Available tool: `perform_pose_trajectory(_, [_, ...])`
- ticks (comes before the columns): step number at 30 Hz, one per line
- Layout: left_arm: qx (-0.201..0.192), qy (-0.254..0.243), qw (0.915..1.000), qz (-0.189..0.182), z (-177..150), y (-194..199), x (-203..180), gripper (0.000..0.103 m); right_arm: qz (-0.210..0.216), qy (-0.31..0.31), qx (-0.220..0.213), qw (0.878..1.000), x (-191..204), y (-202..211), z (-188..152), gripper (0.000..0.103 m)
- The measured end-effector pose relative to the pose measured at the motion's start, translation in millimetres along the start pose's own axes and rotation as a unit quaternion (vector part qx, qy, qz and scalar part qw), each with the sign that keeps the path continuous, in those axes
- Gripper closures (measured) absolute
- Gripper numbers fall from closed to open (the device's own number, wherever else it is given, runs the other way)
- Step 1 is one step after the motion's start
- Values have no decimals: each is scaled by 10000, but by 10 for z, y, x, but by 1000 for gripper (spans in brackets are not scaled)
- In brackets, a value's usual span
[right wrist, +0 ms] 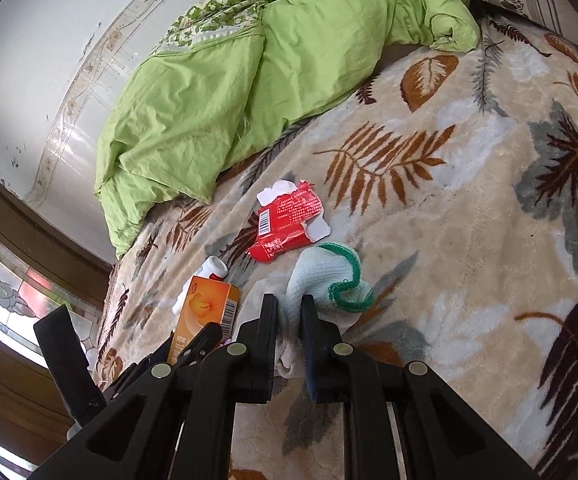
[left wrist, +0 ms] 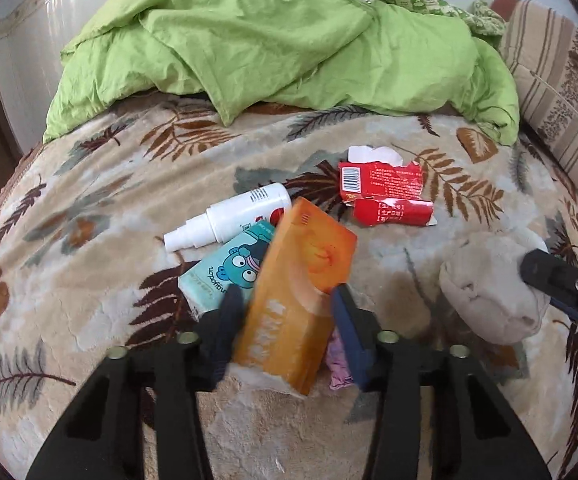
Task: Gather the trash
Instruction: 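Grasp the orange box with the left tool while the right tool grasps the white glove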
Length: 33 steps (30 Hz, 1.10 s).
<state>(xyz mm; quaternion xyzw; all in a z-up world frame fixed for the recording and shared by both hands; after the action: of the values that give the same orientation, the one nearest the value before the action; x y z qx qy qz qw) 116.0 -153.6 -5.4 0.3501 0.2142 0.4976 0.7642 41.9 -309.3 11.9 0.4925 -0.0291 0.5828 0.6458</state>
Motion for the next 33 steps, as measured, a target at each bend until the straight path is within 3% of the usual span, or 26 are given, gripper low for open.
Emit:
perform_pose_trajectory(8, [22,-26,9999,-98,-53,-11,-35,57,32,89,-29,10000,47,66,-27,91])
perform_pose_trajectory(17, [228,-33,9967,-778,-125,61,-186,65,15,65,-78,9999,-9,125,5,91])
perform_pose_trajectory(19, [220,-100,9971,-716,-130,50,-197,64,28,75,-82,9999,-9,129,14,91])
perform_pose_trajectory(22, [235,100,9985,-493,-122,-2,-129,41,55,60,-78,9999,-14,133,28,91])
perform_pose_trajectory(31, [190,-143,9991,-340,-137,-101,-258,38,39,29,-66,10000,-39,139,32,91])
perform_pose_trajectory(33, [204,-150,9989,-399,-135,-112,-262,50,34,25,-56,10000,-42,136,29,91])
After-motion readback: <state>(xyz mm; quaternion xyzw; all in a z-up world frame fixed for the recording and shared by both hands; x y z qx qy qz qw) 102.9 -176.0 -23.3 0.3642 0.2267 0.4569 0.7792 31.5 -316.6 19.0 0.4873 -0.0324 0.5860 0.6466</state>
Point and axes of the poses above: each gripper's, at about its wrist camera, not at the fingertips, and y roughly against the way its jaws point, x to its left, z to its top, the point moved 6 cm from there along -y, roughly the way its jaws point, and after that the axes turned 1 degree about z, right-handed, at the moved point
